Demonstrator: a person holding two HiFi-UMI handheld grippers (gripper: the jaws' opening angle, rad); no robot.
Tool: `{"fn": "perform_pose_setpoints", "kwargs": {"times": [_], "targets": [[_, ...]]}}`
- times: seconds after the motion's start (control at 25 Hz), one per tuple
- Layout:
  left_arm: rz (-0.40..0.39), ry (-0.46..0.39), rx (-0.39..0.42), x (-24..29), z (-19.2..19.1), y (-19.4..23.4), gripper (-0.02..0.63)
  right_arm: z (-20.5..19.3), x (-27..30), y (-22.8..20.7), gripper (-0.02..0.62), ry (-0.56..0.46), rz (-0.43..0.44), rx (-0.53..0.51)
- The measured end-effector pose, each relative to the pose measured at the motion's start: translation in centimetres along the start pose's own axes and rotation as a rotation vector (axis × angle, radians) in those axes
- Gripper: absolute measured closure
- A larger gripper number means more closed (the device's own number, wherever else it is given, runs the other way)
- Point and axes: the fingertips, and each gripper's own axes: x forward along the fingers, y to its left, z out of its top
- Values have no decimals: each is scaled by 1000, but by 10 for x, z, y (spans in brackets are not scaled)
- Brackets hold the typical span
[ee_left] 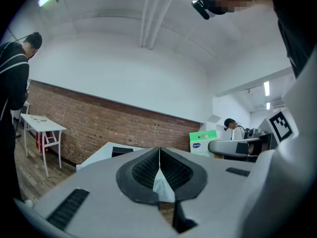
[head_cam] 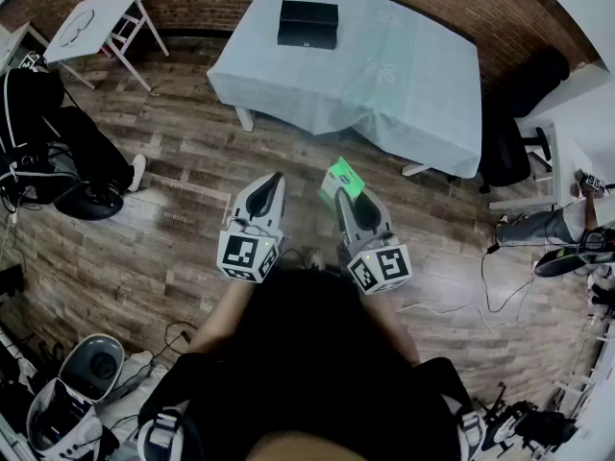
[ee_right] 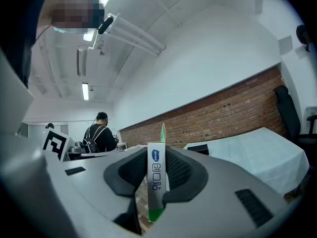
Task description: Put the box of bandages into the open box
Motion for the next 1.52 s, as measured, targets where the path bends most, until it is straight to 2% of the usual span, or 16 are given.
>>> {"fn": "perform_pose_setpoints", "kwargs": {"times": [0.4, 0.72, 1.12, 1.52], "targets": [[6, -10, -4, -8, 5, 7, 572, -1, 3, 9, 492, 6, 0, 1], [9, -15, -2, -21, 11, 29, 572, -1, 17, 23, 491, -17, -24, 30], [-38, -7, 15, -40, 11, 64, 572, -11, 38, 54, 491, -35, -87, 11], [-75, 14, 10, -8, 7, 73, 572, -6, 66, 41, 491, -39, -101, -4]]}}
